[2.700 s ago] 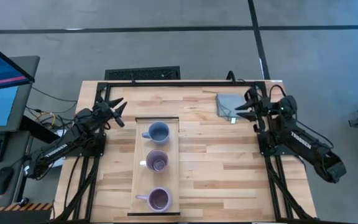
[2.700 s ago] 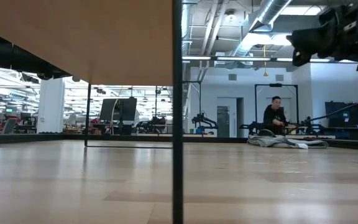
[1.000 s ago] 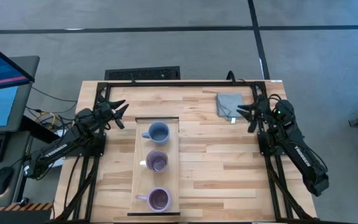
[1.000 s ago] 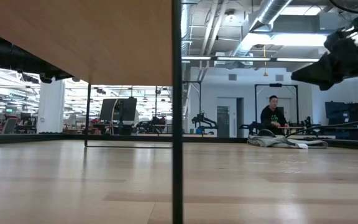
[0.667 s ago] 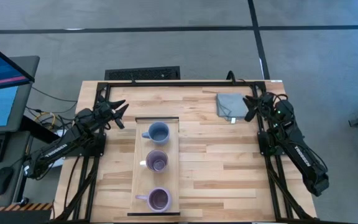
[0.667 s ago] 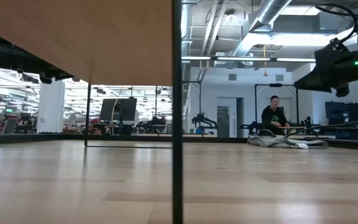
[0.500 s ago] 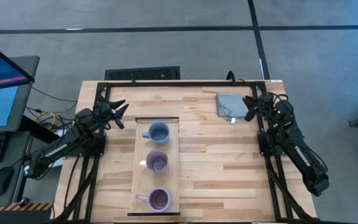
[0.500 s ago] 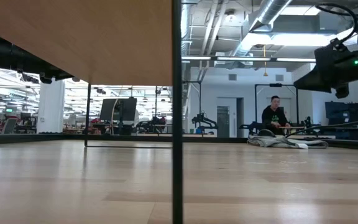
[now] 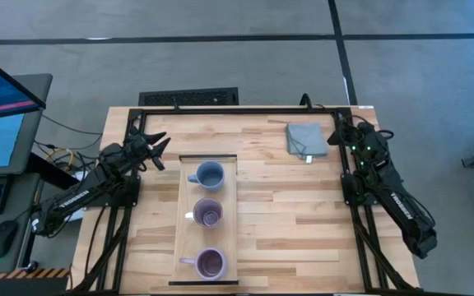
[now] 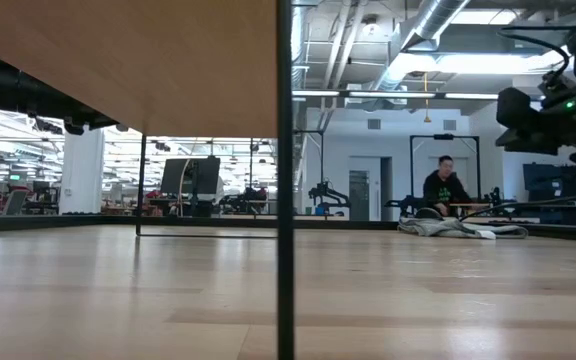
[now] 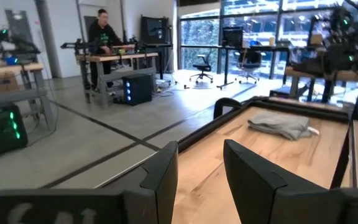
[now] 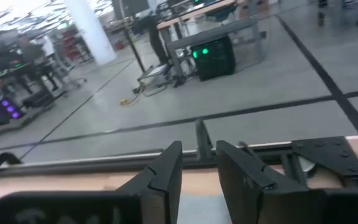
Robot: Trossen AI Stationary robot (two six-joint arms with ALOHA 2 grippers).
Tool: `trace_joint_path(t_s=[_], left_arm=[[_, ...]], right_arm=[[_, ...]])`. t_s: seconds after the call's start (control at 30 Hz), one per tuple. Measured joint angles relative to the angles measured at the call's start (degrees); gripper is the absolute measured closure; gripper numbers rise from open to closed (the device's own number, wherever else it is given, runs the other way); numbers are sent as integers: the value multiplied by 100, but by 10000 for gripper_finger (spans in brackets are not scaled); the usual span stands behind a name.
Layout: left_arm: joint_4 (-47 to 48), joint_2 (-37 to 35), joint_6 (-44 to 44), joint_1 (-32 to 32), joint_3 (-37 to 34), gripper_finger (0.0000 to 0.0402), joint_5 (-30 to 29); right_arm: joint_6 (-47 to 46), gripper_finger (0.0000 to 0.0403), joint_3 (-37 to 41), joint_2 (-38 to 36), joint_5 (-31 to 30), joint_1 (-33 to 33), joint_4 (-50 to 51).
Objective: Stack small to large cups/mugs on shelf
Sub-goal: Return to Home Position
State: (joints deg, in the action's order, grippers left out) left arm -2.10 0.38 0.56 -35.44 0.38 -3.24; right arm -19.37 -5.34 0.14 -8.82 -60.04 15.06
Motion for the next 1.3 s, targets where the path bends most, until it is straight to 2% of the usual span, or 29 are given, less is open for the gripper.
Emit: trace_joint_path(t_s=[0.4, 1.3], left_arm=[[45, -2, -201, 2, 2, 280, 253], [45, -2, -140, 0, 0, 280, 249]], right_arm=[[183, 280, 0, 26, -28, 457, 10], [181, 280, 0, 26, -22, 453, 12]])
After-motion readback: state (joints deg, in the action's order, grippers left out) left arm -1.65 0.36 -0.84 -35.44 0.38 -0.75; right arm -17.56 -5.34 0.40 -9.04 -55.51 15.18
